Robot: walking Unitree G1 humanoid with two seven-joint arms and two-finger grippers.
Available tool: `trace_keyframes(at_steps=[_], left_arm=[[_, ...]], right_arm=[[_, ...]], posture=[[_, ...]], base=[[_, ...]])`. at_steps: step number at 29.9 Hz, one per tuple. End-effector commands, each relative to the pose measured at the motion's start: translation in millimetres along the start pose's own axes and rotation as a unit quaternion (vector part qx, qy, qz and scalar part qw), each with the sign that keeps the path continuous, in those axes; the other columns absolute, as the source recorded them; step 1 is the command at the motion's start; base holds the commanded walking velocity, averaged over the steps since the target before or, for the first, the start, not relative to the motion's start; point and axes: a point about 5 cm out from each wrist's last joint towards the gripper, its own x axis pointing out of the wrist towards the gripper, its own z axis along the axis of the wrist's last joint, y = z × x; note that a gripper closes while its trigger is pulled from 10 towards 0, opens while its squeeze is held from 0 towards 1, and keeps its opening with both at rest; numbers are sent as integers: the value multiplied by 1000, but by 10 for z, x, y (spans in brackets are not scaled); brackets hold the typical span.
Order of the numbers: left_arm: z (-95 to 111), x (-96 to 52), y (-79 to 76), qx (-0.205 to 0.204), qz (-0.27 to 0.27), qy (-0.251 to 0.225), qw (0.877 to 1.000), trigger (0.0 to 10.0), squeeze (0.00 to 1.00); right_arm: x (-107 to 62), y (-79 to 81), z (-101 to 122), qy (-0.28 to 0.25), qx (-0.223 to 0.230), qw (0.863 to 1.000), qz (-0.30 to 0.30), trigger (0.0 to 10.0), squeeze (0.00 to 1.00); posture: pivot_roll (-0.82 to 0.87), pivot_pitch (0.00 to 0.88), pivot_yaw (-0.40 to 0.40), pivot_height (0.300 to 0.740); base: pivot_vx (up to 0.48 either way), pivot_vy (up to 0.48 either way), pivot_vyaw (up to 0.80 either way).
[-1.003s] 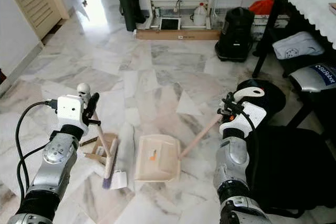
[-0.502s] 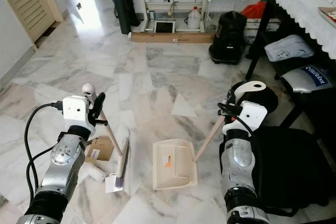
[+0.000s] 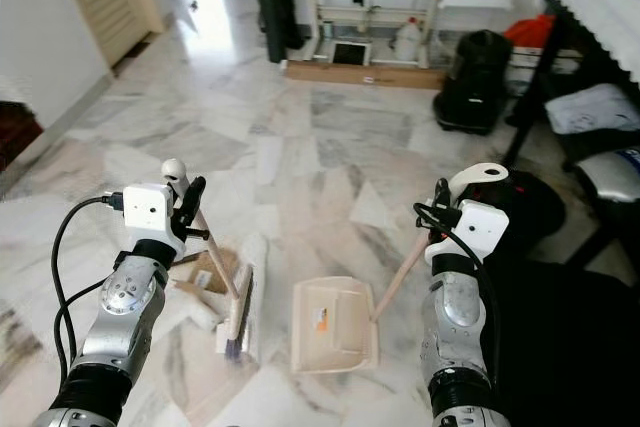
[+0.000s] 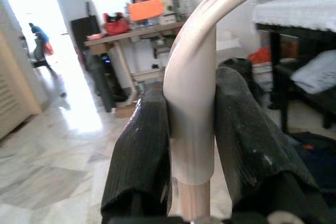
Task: Sweep floor
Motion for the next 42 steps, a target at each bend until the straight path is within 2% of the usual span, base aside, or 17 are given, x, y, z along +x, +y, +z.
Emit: trace_keyframes(at_steps=[1, 11, 24, 30, 42], left_arm=[[98, 30, 52, 11, 5, -29, 1000, 10000, 0], [135, 68, 83, 20, 3, -30, 999, 10000, 0], [149, 26, 101, 22, 11, -31, 999, 10000, 0], [144, 12, 114, 15, 16, -26, 999, 10000, 0], [128, -9, 144, 11, 22, -16, 1000, 10000, 0]], right_arm=[[47, 58, 110, -25, 4, 1000, 7, 10000, 0], [81, 122, 135, -27, 12, 1000, 4, 10000, 0], [108, 120, 178, -29, 17, 999, 0, 10000, 0], [98, 107, 167, -25, 39, 999, -10, 10000, 0], [67, 121, 138, -17, 46, 999, -6, 10000, 0]], posture=[[17, 0, 36, 740], [29, 0, 43, 740], [31, 0, 34, 740], [32, 25, 37, 740], [36, 47, 41, 740]], base=[[0, 0, 800], [0, 0, 800], [0, 0, 785], [0, 0, 0], [0, 0, 0]])
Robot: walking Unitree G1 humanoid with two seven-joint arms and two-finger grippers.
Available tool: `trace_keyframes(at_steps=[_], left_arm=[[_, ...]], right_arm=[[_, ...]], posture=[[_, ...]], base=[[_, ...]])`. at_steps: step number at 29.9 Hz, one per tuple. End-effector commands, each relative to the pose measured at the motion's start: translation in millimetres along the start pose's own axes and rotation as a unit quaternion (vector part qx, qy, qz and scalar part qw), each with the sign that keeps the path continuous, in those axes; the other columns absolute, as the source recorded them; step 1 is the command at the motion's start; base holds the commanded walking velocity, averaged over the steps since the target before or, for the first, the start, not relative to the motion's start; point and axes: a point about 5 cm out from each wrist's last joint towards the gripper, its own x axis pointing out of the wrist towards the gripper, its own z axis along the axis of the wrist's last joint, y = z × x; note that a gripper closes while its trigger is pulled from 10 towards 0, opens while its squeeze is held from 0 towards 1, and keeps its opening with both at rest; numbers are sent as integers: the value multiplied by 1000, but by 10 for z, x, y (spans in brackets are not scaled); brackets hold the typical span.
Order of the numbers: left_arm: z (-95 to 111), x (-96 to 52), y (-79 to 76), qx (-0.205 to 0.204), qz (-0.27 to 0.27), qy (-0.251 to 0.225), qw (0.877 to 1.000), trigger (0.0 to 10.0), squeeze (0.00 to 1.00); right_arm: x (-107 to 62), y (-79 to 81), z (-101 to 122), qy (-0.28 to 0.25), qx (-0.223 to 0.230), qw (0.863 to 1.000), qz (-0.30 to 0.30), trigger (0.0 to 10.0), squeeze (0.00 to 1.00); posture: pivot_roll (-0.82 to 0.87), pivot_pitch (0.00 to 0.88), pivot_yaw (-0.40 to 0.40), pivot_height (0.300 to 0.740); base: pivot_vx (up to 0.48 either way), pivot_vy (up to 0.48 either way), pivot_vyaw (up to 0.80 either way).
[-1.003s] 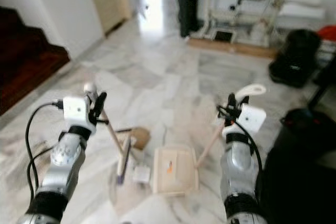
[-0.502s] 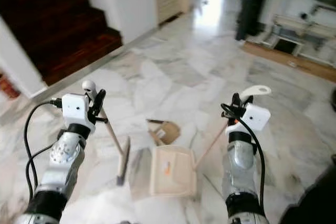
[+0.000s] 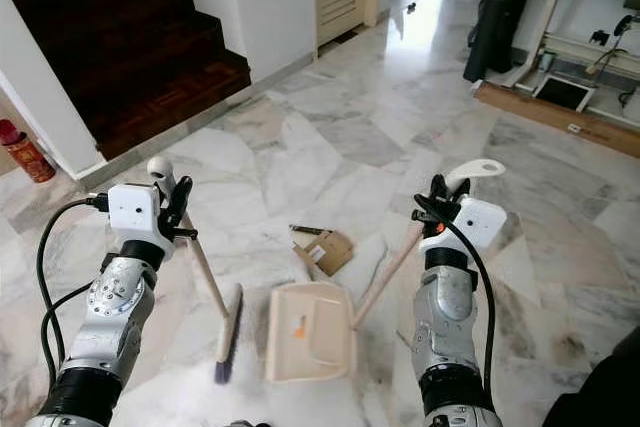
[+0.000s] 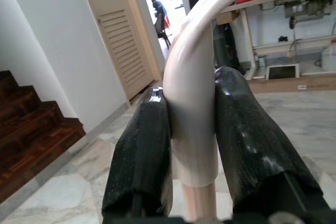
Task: Sweep floor
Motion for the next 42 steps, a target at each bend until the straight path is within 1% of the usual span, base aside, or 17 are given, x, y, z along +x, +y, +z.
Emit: trace_keyframes(at_steps=[1, 17, 22, 35, 37, 38, 39, 42], left_arm=[[114, 32, 13, 3, 1, -22, 1000, 10000, 0], [111, 34, 24, -1, 5, -17, 1000, 10000, 0], [111, 34, 25, -2, 6, -16, 1000, 10000, 0], [103, 26, 28, -1, 5, -15, 1000, 10000, 0], [105, 26, 25, -1, 4, -16, 1000, 10000, 0], [106, 26, 25, -1, 3, -16, 1000, 10000, 0], [107, 29, 24, -1, 3, -16, 1000, 10000, 0], [110, 35, 22, -1, 1, -17, 1000, 10000, 0]], right_arm=[[44, 57, 98, -21, 12, 1000, 6, 10000, 0], [52, 80, 75, -9, 19, 1000, 10, 10000, 0], [57, 77, 74, -7, 21, 1000, 11, 10000, 0], [59, 102, 61, -3, 6, 1000, 20, 10000, 0], [53, 103, 56, -3, 6, 1000, 20, 10000, 0], [52, 104, 55, -3, 6, 1000, 20, 10000, 0], [49, 106, 51, -2, 17, 1000, 19, 10000, 0], [46, 110, 49, -3, 19, 1000, 19, 10000, 0]], posture=[[38, 50, 41, 740], [44, 55, 42, 740], [41, 55, 41, 740], [39, 35, 44, 740], [40, 29, 46, 740], [40, 29, 46, 740], [39, 25, 47, 740], [39, 17, 49, 740]], base=[[0, 0, 0], [0, 0, 0], [0, 269, 0], [0, 321, 0], [0, 319, 488], [0, 319, 488], [0, 322, 0], [0, 321, 0]])
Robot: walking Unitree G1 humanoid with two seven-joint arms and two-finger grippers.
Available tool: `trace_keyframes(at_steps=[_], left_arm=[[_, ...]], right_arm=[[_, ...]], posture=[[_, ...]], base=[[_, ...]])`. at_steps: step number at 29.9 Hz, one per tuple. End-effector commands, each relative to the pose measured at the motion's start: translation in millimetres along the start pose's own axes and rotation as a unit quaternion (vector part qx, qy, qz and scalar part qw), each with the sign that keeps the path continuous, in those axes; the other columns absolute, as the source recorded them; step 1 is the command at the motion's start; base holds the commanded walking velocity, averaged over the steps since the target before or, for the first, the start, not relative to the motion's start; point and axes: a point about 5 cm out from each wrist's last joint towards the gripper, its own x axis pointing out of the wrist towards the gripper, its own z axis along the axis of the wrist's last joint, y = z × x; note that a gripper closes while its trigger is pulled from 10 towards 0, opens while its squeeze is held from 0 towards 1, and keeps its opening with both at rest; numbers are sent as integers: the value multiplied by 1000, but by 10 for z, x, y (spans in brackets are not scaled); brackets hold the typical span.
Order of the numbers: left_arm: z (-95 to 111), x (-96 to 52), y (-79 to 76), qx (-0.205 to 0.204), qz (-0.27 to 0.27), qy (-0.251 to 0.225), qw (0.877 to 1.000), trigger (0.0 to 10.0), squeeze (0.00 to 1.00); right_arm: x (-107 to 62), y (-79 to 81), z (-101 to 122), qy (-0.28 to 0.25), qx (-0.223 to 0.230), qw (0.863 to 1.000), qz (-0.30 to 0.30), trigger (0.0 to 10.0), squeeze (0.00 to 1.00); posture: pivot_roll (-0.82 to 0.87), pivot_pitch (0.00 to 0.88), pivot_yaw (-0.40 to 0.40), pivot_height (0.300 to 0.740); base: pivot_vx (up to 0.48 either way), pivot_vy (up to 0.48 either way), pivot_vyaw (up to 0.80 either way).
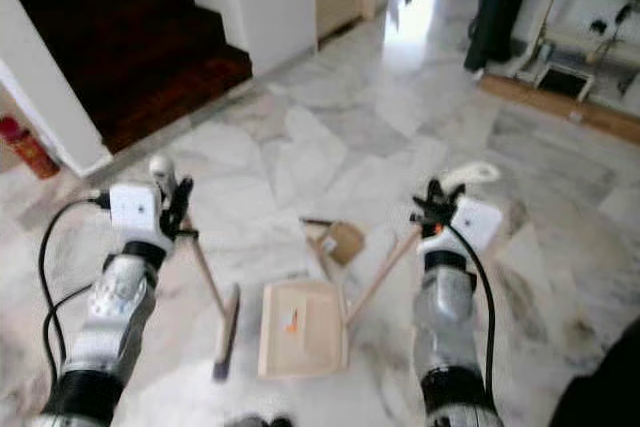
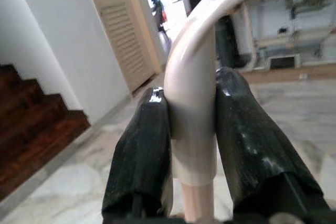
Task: Sweep floor
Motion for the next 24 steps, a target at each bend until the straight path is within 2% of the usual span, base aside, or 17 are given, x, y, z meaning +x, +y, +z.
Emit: trace_keyframes(at_steps=[1, 16, 24], left_arm=[[109, 33, 77, 10, 5, -23, 1000, 10000, 0], [109, 32, 80, 12, 1, -22, 1000, 10000, 0], [102, 24, 53, 10, -4, -19, 1000, 10000, 0]], right_arm=[[53, 97, 104, -27, 16, 999, 11, 10000, 0], [45, 114, 84, -22, 13, 1000, 8, 10000, 0], [31, 127, 77, -22, 8, 1000, 10, 10000, 0]], posture=[[39, 17, 49, 740], [44, 0, 54, 740], [41, 0, 57, 740]], base=[[0, 322, 0], [0, 320, 0], [0, 320, 674]])
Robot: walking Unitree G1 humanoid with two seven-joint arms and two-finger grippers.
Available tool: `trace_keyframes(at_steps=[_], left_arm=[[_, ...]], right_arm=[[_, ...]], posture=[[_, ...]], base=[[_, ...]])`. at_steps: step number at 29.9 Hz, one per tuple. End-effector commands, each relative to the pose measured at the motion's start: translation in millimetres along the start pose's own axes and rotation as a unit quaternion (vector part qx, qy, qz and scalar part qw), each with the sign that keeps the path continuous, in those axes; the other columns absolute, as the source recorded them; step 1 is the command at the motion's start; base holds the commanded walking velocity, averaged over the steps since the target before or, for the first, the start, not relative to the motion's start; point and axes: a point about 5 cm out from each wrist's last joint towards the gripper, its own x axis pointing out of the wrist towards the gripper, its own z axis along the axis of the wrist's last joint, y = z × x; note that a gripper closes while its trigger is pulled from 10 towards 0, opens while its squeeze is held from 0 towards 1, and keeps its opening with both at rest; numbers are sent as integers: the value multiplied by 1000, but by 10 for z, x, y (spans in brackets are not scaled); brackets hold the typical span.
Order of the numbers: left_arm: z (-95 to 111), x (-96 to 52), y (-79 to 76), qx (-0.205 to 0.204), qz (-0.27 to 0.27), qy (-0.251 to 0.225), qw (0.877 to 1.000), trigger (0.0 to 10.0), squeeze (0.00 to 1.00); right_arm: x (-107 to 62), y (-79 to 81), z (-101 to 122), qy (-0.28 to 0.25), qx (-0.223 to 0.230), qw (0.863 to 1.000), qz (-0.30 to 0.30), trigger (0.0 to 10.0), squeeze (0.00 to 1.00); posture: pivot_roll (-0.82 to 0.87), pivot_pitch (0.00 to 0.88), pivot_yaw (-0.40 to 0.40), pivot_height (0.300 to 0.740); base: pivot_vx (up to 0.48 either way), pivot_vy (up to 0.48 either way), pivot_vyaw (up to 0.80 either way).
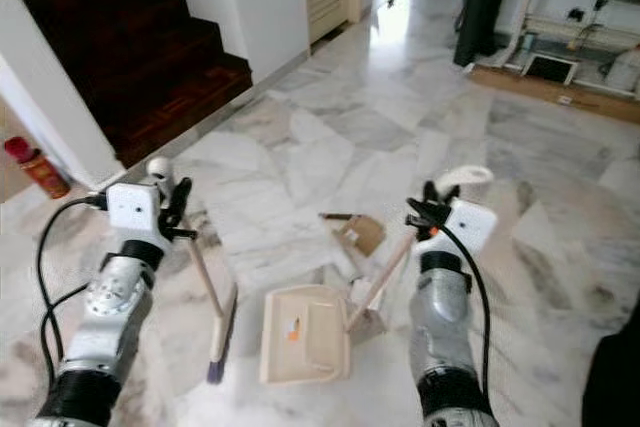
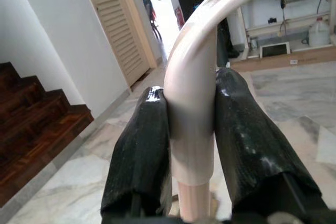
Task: Sweep floor
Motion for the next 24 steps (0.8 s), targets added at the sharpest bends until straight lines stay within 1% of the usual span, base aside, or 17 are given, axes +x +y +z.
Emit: trace_keyframes(at_steps=[1, 13, 23, 24], left_arm=[[99, 31, 70, 10, 5, -21, 1000, 10000, 0], [106, 40, 84, 13, 7, -20, 1000, 10000, 0], [103, 38, 91, 14, 12, -19, 1000, 10000, 0], [105, 38, 90, 14, 12, -20, 1000, 10000, 0]], right_arm=[[58, 125, 110, -27, 8, 999, 16, 10000, 0], [75, 118, 124, -27, 7, 999, 14, 10000, 0], [87, 65, 133, -28, 4, 1000, 8, 10000, 0], [87, 62, 134, -28, 4, 1000, 7, 10000, 0]], posture=[[41, 0, 57, 740], [47, 5, 51, 740], [46, 16, 49, 740], [46, 16, 48, 740]], base=[[0, 319, 769], [0, 320, 766], [0, 316, 782], [0, 0, 800]])
